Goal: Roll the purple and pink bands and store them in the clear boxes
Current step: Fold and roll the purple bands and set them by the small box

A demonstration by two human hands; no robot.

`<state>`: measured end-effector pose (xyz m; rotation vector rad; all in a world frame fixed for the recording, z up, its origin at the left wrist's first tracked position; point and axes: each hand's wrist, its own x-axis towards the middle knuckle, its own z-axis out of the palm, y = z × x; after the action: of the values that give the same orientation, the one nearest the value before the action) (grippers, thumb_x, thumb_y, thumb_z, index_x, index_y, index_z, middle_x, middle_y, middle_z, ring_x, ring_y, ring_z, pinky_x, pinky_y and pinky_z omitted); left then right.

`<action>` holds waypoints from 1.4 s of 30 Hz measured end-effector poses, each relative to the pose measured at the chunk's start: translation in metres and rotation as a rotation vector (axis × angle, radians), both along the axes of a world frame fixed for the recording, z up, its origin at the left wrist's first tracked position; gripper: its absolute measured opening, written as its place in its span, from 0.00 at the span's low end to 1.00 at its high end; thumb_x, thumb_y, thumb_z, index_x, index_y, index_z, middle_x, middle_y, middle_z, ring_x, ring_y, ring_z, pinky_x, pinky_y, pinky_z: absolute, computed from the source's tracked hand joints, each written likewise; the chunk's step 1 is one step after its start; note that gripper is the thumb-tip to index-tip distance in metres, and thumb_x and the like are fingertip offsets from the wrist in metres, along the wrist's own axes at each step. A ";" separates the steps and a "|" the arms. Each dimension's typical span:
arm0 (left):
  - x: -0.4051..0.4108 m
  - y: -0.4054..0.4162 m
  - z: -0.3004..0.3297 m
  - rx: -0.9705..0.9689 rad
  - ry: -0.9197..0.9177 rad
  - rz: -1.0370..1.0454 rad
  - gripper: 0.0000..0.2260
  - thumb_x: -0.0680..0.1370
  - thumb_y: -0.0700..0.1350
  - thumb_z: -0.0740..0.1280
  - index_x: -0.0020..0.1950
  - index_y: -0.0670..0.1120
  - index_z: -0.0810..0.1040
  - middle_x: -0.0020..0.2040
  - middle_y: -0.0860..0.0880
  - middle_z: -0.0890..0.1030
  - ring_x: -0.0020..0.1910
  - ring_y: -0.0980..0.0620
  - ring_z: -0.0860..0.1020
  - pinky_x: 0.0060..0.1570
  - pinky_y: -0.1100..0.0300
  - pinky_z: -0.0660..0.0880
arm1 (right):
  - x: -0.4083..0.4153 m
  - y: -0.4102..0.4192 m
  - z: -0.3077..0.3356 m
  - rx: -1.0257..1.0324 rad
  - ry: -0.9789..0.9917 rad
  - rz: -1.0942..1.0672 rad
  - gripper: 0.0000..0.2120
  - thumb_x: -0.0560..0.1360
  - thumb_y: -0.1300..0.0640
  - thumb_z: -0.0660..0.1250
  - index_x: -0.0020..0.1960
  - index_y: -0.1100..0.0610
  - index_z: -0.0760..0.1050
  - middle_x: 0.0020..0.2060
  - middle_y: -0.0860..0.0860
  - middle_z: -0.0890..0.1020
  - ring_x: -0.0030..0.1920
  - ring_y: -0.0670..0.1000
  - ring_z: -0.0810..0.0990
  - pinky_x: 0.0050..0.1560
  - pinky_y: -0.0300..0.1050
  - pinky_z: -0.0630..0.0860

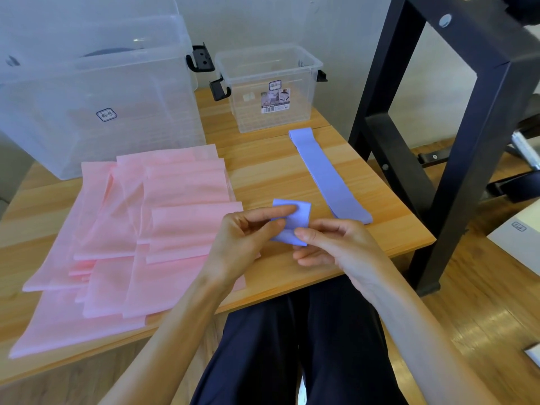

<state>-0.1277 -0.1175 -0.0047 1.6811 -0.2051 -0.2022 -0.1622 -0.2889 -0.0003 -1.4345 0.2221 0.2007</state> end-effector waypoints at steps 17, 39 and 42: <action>-0.005 0.003 0.001 -0.111 -0.013 -0.066 0.08 0.76 0.39 0.71 0.51 0.49 0.85 0.50 0.53 0.86 0.56 0.55 0.82 0.54 0.63 0.75 | -0.004 0.002 0.002 -0.009 -0.018 0.001 0.11 0.72 0.58 0.75 0.50 0.63 0.82 0.41 0.59 0.86 0.43 0.57 0.87 0.43 0.45 0.84; -0.001 -0.009 0.005 -0.570 0.344 -0.033 0.24 0.72 0.45 0.69 0.67 0.43 0.71 0.45 0.47 0.84 0.46 0.50 0.84 0.45 0.58 0.81 | 0.002 0.003 0.007 -0.415 -0.303 -0.012 0.20 0.62 0.56 0.83 0.50 0.56 0.80 0.45 0.50 0.85 0.45 0.44 0.81 0.47 0.37 0.78; 0.007 -0.001 0.015 -0.431 0.397 -0.126 0.24 0.70 0.45 0.70 0.66 0.44 0.72 0.44 0.47 0.85 0.46 0.51 0.85 0.41 0.62 0.80 | 0.008 -0.007 0.012 -0.610 -0.451 0.111 0.36 0.60 0.54 0.84 0.65 0.48 0.74 0.60 0.40 0.77 0.61 0.37 0.74 0.58 0.27 0.68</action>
<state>-0.1205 -0.1186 0.0106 1.1727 -0.0493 -0.5404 -0.1547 -0.2954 0.0119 -2.0545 -0.1865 -0.1176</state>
